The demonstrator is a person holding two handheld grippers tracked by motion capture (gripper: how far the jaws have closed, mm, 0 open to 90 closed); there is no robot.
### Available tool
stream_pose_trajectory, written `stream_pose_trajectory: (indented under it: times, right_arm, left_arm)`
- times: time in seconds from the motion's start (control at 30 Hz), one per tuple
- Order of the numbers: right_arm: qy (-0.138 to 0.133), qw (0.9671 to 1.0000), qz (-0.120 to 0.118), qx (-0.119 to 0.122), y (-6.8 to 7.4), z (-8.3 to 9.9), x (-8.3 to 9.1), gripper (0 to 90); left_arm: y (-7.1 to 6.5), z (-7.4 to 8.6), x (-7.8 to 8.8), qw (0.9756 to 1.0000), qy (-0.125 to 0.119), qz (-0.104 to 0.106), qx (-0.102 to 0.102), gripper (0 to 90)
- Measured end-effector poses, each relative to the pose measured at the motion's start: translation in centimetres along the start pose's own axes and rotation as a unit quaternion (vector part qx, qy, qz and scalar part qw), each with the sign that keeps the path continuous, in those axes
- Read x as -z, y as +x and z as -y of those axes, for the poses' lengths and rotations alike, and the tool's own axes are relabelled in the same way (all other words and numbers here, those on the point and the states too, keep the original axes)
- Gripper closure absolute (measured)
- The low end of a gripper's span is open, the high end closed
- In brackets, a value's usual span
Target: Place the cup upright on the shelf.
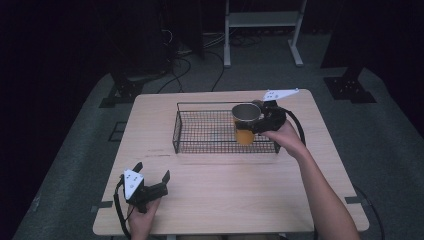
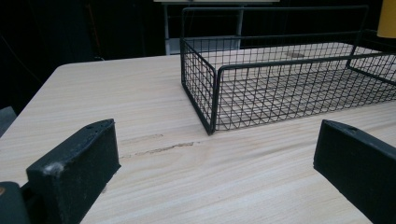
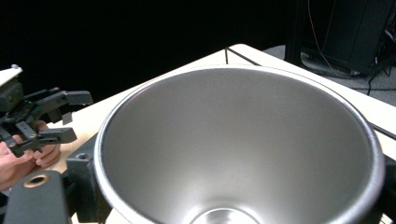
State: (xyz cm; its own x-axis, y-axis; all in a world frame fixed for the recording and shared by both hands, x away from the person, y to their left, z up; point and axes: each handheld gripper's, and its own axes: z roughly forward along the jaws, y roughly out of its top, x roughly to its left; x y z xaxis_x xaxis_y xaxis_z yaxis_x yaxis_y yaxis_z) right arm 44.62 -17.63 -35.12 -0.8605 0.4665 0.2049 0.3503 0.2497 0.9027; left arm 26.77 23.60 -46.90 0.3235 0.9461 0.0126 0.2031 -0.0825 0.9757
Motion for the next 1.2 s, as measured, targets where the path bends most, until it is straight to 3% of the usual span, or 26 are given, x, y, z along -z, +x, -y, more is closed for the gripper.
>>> stream_pose_trajectory:
  times: [0.33, 0.8, 1.03, 1.2]
  right_arm:
    - [0.006, 0.9998, 0.001, -0.020, -1.9, -1.1, -1.2, 11.6]
    - [0.011, 0.9997, 0.007, -0.020, -3.2, -2.9, -2.6, 11.6]
    - [0.010, 0.9996, 0.006, -0.025, -4.0, -2.6, -3.5, 11.6]
    - [0.028, 0.9993, 0.005, -0.026, -4.7, -1.7, -5.2, 11.6]
  left_arm:
    - [0.0, 0.0, 0.0, 1.0000, 0.000, 0.001, 0.001, 0.0]
    - [0.0, 0.0, 0.0, 1.0000, -0.001, 0.001, 0.001, 0.0]
    - [0.1, 0.0, 0.0, 1.0000, 0.000, 0.002, 0.001, 0.0]
    - [0.1, 0.0, 0.0, 1.0000, -0.001, 0.002, 0.002, 0.0]
